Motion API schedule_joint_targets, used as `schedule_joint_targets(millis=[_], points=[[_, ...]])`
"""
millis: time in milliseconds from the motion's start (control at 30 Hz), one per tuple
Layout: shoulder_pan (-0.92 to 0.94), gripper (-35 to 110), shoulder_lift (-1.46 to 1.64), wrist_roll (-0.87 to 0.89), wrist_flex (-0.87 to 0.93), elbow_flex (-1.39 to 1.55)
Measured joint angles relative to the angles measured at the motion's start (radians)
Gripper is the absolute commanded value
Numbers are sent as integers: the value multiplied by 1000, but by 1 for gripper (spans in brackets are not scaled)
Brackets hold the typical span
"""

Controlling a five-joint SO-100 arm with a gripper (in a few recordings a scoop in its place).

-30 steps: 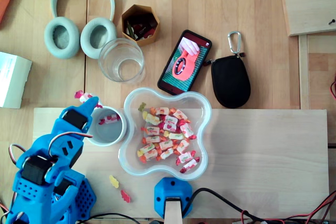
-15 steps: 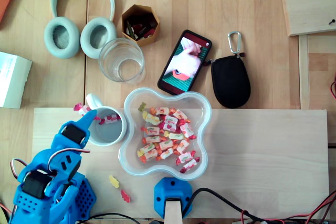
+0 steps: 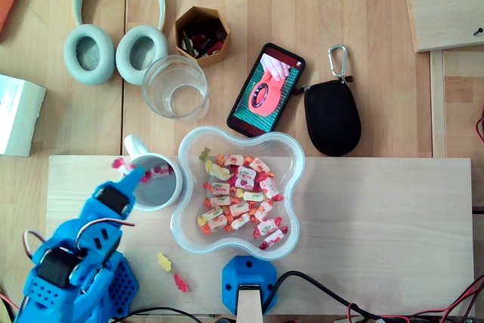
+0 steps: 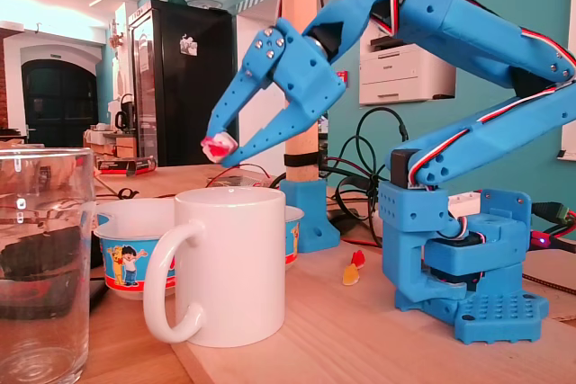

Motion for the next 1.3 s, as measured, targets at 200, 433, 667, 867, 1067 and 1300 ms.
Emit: schedule_joint_targets(millis=[200,433,667,867,1067,1300], points=[[117,-3,2,11,2,34],[121,-2,-9,18,2,35],[121,-2,-2,18,2,35],[121,-2,2,18,2,35],[74,-2,2,18,2,35],[15,-2,2,26,2,35]])
